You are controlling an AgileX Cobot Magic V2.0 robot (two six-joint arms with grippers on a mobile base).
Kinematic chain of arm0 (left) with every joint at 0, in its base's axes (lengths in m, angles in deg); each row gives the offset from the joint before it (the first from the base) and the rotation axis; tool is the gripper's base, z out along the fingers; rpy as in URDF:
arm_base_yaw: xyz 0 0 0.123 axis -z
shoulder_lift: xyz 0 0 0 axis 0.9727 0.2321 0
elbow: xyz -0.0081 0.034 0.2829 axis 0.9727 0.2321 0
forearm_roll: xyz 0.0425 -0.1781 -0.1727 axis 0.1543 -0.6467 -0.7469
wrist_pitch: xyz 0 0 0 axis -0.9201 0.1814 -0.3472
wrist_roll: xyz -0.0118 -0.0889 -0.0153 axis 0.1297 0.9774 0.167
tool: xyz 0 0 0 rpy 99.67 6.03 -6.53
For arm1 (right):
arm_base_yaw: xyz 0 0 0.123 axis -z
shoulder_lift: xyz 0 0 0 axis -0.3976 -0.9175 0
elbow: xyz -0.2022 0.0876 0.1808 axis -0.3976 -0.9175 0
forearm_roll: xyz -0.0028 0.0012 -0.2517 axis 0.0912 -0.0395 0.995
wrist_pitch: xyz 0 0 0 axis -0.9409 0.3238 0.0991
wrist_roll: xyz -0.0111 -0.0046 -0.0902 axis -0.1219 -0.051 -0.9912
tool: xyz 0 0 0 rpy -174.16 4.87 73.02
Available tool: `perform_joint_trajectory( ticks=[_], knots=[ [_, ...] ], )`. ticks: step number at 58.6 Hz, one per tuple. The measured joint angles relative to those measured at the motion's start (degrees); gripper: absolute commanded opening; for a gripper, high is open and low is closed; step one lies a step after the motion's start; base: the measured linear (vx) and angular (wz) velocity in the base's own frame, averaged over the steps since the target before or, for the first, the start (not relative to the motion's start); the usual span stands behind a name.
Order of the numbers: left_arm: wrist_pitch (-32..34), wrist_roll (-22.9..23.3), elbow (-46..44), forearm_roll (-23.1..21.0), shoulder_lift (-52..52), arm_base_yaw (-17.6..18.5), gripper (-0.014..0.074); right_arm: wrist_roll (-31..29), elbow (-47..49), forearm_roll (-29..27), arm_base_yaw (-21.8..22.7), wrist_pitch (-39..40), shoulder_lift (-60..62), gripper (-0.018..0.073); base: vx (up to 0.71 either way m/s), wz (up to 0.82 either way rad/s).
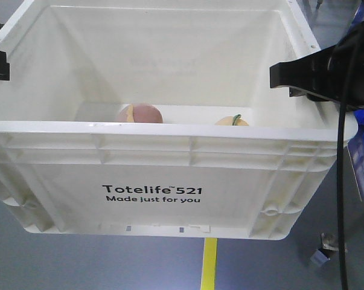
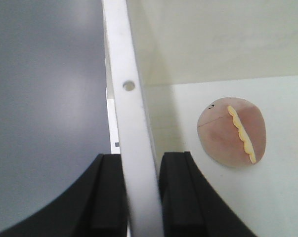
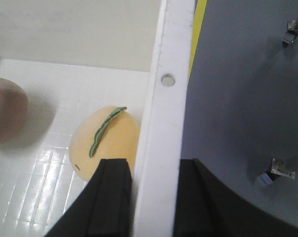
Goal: Place moving items into box and shelve
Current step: 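Hold the tote with both grippers while the base drives away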
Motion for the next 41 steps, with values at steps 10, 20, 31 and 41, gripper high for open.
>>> perform_joint_trajectory(
  ticks=[10, 20, 31, 41],
  knots=[
    [0.0, 0.0, 0.0, 0.0, 0.0, 0.0, 0.0038, 0.0, 0.0, 0.0, 0.0, -0.1, 0.0, 0.0064, 0.45, -0.07],
    [0.0, 0.0, 0.0, 0.0, 0.0, 0.0, 0.0038, 0.0, 0.0, 0.0, 0.0, -0.1, 0.0, 0.0064, 0.46, -0.13],
    [0.0, 0.0, 0.0, 0.0, 0.0, 0.0, 0.0038, 0.0, 0.0, 0.0, 0.0, -0.1, 0.0, 0.0064, 0.46, -0.13],
    [0.0, 0.0, 0.0, 0.0, 0.0, 0.0, 0.0038, 0.0, 0.0, 0.0, 0.0, -0.1, 0.0, 0.0064, 0.47, -0.1]
  ],
)
